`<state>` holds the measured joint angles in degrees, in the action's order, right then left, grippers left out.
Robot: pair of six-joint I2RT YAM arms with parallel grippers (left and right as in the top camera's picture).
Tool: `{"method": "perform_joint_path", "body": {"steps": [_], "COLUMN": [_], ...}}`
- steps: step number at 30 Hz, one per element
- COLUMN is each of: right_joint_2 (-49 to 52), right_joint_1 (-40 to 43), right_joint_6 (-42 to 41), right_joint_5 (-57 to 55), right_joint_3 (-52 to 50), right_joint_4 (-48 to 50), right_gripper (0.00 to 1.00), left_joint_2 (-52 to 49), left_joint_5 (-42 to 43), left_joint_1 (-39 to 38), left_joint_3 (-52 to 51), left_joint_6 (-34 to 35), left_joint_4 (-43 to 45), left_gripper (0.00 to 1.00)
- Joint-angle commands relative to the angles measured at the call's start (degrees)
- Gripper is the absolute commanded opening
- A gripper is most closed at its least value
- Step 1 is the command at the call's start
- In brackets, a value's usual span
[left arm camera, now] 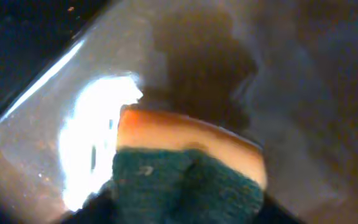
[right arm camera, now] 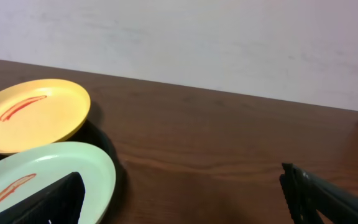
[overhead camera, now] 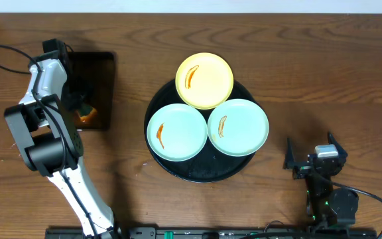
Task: Clean dirty plates on tray and stack at the side
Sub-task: 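Press the held sponge into the water in the black tray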
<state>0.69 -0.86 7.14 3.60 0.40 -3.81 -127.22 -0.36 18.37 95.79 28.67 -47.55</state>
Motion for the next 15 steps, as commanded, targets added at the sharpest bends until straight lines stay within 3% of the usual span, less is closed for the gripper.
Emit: {"method": "perform_joint_path", "body": {"steps": [1,2,5,6,7,9,11,12,15], "right_joint_2": [-0.3,-0.3,-0.3,-0.3,-0.3,-0.3,-0.3,-0.3,-0.3], "right_joint_1": [0.5,0.5,0.5,0.5,0.5,0.5,0.5,0.5,0.5], "right_joint_6": [0.7,0.7,0.7,0.7,0.7,0.7,0.7,0.7,0.7], "right_joint_5": [-0.2,-0.2,-0.2,-0.2,-0.2,-0.2,-0.2,-0.2,-0.2], "right_joint_3": [-0.1,-0.1,-0.1,-0.1,-0.1,-0.1,-0.1,-0.1,-0.1], "right_joint_4": [-0.2,-0.2,-0.2,-0.2,-0.2,-0.2,-0.2,-0.2,-0.2], "right_gripper": [0.99,0.99,0.99,0.99,0.99,0.99,0.99,0.99,0.99], "left_joint_2": [-1.0,-1.0,-0.8,-0.7,-0.5,0.0,0.2,0.2,0.2], "left_joint_5": [-0.7,-0.7,-0.7,-0.7,-0.7,-0.7,-0.7,-0.7,-0.7], "left_joint_1": [0.4,0.4,0.4,0.4,0.4,0.4,0.4,0.4,0.4], "left_joint_3": [-1.0,-1.1,-1.0,-0.9,-0.9,-0.9,-0.9,-0.9,-0.9], "left_joint_6": [-0.6,-0.8,-0.8,-0.8,-0.7,-0.7,-0.7,-0.7,-0.7], "left_joint_4": [-0.3,-0.2,0.1,0.0,-0.2,-0.9,-1.4,-1.7,-3.0], "left_gripper": [0.19,0.08,0.08,0.12,0.17,0.54,0.80,0.86,0.87]}}
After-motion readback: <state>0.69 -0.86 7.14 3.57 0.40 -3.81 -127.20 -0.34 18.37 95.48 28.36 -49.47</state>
